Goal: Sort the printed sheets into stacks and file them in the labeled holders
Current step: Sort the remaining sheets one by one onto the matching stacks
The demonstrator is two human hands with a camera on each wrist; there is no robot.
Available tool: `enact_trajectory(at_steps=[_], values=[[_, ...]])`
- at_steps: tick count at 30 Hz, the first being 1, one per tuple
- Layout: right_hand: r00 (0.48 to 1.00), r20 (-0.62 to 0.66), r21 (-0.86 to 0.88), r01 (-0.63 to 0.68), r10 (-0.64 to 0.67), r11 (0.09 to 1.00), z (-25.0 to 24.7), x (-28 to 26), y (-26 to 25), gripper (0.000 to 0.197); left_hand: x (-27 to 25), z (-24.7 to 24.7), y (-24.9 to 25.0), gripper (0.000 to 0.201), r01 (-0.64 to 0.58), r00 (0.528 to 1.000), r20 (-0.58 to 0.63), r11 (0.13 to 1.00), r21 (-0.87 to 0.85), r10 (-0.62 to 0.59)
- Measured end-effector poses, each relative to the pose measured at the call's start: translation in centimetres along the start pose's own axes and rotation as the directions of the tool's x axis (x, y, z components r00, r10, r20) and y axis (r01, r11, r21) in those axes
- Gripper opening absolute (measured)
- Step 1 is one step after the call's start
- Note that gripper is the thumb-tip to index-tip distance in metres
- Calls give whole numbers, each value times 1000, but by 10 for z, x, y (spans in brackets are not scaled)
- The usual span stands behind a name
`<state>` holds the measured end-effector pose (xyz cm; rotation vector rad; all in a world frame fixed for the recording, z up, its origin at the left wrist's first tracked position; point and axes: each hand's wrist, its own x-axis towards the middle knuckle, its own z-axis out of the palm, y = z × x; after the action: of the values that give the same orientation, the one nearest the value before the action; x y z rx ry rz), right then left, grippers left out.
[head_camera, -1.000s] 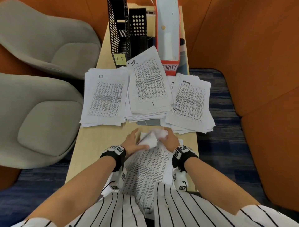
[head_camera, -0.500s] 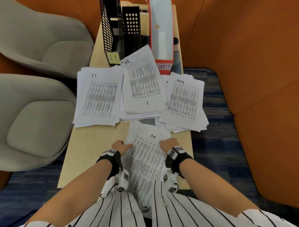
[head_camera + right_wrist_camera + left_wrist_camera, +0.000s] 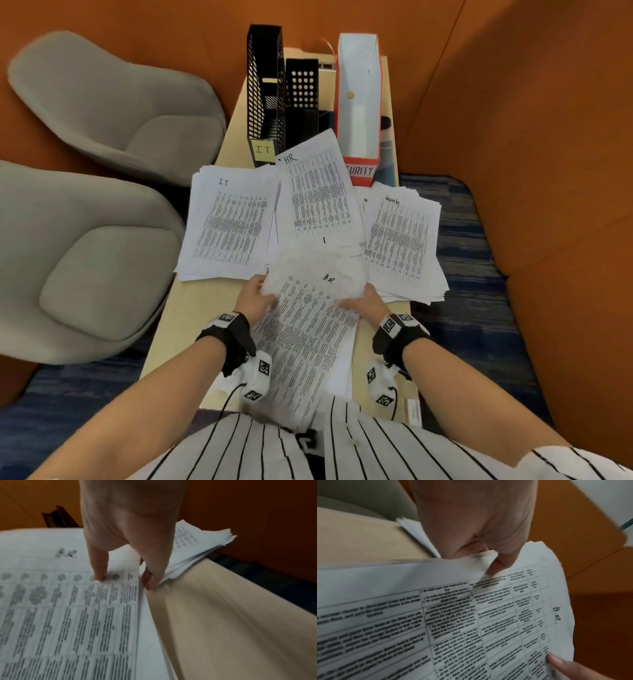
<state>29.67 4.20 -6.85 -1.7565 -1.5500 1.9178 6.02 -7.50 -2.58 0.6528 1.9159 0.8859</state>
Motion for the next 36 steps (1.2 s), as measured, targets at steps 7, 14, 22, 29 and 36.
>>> enact_trajectory(at_steps=[7, 14, 22, 29, 36], values=[[965, 95, 301, 206, -245, 931, -21, -40, -117, 66, -17, -45, 125, 24, -381, 914, -189, 919, -100, 358], [871, 9, 319, 463, -492, 827, -10, -65, -159, 37, -38, -48, 142, 44, -477, 861, -357, 818, -320, 362], [911, -27, 256, 405, -412, 878, 20, -53, -114, 34, -26, -3, 93, 50, -191, 939, -336, 930, -313, 80], [808, -92, 325, 577, -582, 749, 5, -82, -166, 30, -59, -30, 152, 28, -520, 729, -582, 845, -128, 361], [882, -49, 197, 468, -468, 862, 35, -58, -127, 40, -20, -36, 94, 56, -270, 933, -315, 920, -283, 177]])
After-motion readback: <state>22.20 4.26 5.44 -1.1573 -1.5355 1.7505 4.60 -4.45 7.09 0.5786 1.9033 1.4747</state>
